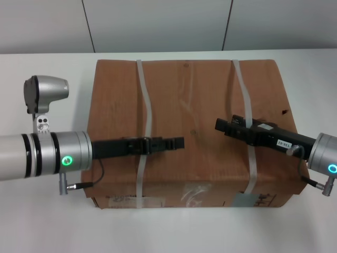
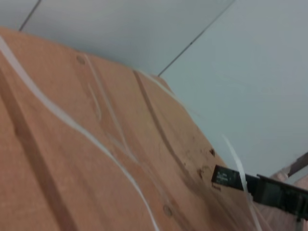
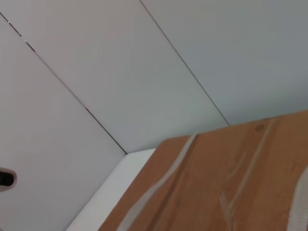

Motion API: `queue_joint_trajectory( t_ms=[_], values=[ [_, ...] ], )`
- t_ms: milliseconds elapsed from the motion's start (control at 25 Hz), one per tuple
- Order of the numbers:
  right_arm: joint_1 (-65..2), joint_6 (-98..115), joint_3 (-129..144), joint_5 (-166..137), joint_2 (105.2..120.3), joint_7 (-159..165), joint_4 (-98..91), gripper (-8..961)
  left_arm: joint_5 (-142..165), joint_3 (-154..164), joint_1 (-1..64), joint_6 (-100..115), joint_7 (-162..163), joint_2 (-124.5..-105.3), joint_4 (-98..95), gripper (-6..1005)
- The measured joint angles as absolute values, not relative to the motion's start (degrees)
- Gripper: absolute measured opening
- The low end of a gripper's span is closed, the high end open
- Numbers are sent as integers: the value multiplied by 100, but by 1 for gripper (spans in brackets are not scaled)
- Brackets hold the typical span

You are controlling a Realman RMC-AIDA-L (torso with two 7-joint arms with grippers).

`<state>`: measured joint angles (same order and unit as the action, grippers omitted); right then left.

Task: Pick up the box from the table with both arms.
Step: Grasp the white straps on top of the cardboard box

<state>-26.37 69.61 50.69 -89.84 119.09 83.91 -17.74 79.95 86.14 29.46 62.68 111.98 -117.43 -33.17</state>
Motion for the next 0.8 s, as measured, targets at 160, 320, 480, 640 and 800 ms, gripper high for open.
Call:
queue_joint_trajectory(
  t_ms=[160,320,480,640,800],
  values=[
    [-2725,6923,5070,-8911,11909,8207,-1638,793,7725,8653,2958,5881,11182,-11759,-3272,837],
    [-2762,6911,5071,-8942,11909,8165,-1596,749,7660,8657,2924,5716,11181,-11757,-3254,836],
    [-2740,6897,5048,-8921,11909,8156,-1594,670,7618,8648,2919,5664,11191,-11736,-3252,771],
    [-2732,6828,5034,-8919,11909,8170,-1591,591,7618,8620,2918,5630,11199,-11730,-3252,632],
    [-2727,6818,5029,-8919,11909,8179,-1591,333,7618,8634,2918,5585,11182,-11735,-3251,469]
  ],
)
